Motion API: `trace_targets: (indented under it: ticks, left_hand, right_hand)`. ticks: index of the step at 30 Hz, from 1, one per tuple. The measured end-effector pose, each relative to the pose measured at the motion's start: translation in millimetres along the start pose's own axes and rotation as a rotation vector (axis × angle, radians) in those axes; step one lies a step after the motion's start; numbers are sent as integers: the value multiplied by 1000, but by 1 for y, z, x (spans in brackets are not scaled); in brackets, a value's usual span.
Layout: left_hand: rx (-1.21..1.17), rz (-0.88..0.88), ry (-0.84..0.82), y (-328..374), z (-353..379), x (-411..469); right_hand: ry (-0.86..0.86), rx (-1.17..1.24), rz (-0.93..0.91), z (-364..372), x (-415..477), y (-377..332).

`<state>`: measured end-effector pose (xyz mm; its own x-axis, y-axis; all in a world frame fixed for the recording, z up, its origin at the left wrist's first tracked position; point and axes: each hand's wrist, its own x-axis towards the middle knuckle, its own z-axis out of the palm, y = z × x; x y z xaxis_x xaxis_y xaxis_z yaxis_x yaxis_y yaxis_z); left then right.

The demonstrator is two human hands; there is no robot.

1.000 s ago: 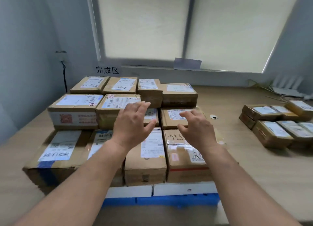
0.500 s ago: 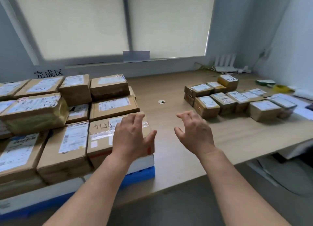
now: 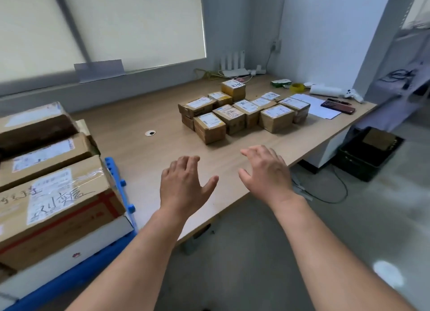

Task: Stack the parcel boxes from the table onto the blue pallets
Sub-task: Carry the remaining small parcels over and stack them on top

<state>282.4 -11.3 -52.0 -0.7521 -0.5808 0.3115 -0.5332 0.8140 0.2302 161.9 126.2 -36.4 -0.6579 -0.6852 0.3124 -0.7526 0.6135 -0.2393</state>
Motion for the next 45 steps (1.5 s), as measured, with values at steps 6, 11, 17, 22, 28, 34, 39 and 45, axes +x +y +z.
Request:
trace_targets:
  ticks: [6,11,17,22,28,34,39,45]
  left_hand:
    - [-25,97,-68,51,33,28]
    - [-44,151,-101,92,69,67]
    - [-86,164,-145,133,116,131]
    - [-100,130,-182,162,151,192]
    - [-109,94,-189,186,192,269]
    - [-130,38,-209,203,224,321]
    - [-124,-49,-227,208,243,346]
    - [-134,-200,-259,228,267,372]
  right_hand:
    - [30,-11,143,-3,0,60]
    - [28,-43,211,-2,18,112]
    - [-30,-108,224,6,68,180]
    - [-99,-100,213,15,129,230]
    - [-134,-93,205,33,209,284]
    - [-167,-91,181,50,265,327]
    - [-213,-54,149,68,300,356]
    - [-253,10,76,95,344,394]
